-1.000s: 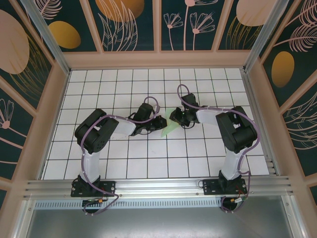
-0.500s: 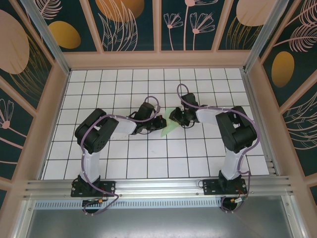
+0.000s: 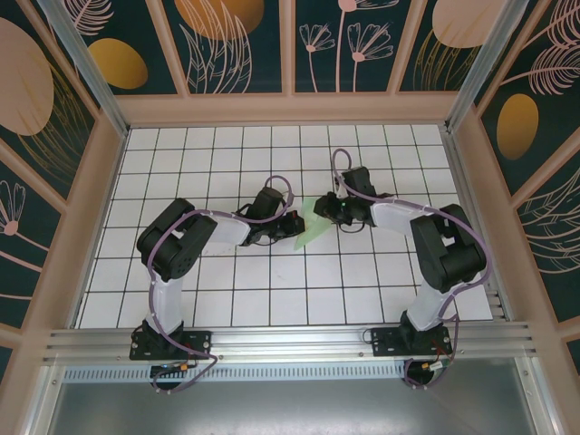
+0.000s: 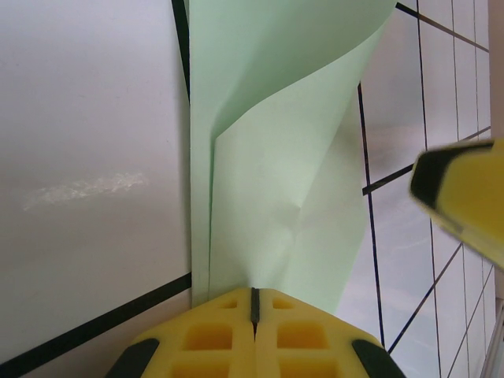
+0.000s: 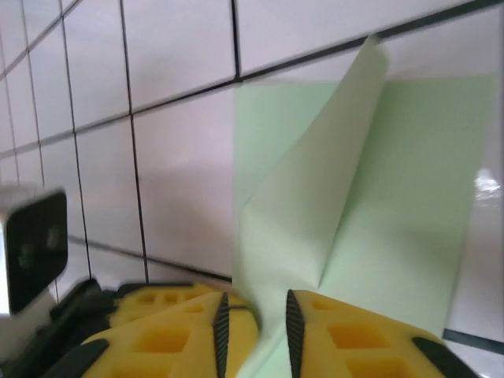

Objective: Fold a paper plane with a square sheet of paper (pick it up from the middle)
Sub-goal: Fourth fold the wing at the center of the table.

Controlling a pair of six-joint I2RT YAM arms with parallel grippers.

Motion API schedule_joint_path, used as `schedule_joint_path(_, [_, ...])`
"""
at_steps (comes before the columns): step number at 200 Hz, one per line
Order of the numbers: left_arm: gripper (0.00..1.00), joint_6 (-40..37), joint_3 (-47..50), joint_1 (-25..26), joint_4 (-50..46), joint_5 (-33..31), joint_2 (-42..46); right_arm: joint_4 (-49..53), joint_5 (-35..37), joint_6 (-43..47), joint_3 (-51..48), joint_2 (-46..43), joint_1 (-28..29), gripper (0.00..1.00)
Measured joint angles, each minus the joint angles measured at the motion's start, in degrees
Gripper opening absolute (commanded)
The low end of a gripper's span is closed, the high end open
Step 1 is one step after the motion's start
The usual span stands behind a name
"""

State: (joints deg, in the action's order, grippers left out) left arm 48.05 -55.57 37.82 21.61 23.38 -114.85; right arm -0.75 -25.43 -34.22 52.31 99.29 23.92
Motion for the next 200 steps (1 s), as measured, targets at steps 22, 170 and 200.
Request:
schedule_joint_path(22, [0.02, 0.00, -0.39, 0.00, -0.87, -0.11, 0.02, -0.96, -3.76, 0.70, -1.49, 1.11, 0.00, 0.16])
schedule_joint_path(170, [0.00, 0.00, -0.92, 0.07, -2.01, -0.28, 0.04, -5.81, -9.84, 1.07, -1.49, 7.39, -0.22, 0.12])
schedule_joint_path(200, [0.00, -0.04, -1.01, 0.07, -2.19, -0.28, 0.04, -7.13, -9.81, 0.68, -1.49, 7.39, -0.26, 0.12])
